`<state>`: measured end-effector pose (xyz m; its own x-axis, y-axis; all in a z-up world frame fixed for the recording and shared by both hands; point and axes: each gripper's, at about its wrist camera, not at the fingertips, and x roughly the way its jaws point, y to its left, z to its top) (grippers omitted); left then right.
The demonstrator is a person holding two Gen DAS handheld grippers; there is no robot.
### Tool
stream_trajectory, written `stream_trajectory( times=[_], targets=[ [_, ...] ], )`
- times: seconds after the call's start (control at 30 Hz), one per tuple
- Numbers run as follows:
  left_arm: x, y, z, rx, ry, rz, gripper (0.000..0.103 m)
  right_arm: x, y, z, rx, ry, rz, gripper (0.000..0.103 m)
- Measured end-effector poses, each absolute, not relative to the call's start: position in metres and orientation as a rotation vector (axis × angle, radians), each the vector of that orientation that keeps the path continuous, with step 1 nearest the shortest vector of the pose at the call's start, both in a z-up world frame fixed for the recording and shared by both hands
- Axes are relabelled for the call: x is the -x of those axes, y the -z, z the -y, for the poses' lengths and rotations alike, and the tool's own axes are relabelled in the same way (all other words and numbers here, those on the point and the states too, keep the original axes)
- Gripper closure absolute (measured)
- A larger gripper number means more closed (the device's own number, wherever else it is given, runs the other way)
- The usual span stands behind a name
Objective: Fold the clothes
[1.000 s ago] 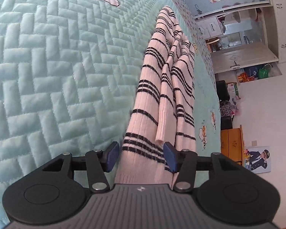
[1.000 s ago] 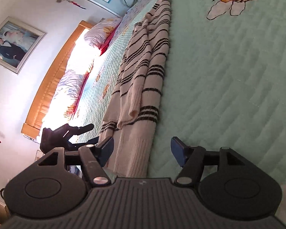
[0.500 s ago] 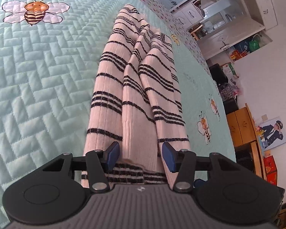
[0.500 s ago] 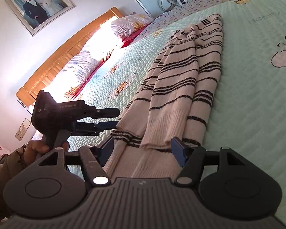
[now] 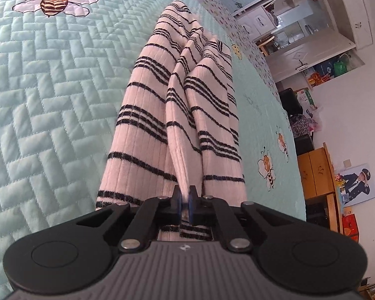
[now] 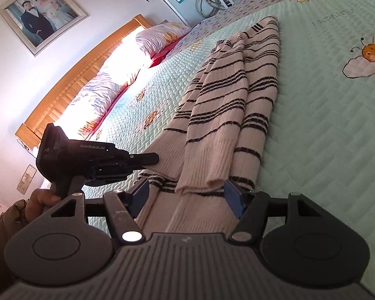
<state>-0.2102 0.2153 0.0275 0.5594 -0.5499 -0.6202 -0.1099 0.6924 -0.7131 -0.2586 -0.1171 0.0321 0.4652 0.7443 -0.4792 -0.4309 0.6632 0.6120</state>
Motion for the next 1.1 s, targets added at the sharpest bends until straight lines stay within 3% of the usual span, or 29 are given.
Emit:
stream_trajectory(
  times=[0.53, 0.63, 0.7, 0.77, 0.8, 1.1],
  targets=[
    [0.223, -0.018, -0.234, 0.845, 0.275, -0.992, 0.1, 0.254, -0.023, 0.13, -0.481, -0.718, -0.812, 0.035],
    [0.223, -0.019, -0.231, 0.852, 0.28, -0.985, 0.091, 0.255, -0.024, 0.127, -0.479, -0.729, -0.81, 0.035],
    [0.224, -0.019, -0.23, 0.857, 0.283, -0.981, 0.077, 0.255, -0.024, 0.126, -0.477, -0.732, -0.808, 0.035],
    [0.224, -0.019, -0.228, 0.861, 0.287, -0.976, 0.082, 0.255, -0.023, 0.127, -0.491, -0.728, -0.809, 0.035],
    [0.224, -0.02, -0.227, 0.863, 0.288, -0.974, 0.101, 0.255, -0.023, 0.128, -0.492, -0.725, -0.806, 0.035],
    [0.231, -0.032, -0.231, 0.945, 0.326, -0.944, 0.101, 0.255, -0.027, 0.128, -0.472, -0.722, -0.776, 0.035]
  ],
)
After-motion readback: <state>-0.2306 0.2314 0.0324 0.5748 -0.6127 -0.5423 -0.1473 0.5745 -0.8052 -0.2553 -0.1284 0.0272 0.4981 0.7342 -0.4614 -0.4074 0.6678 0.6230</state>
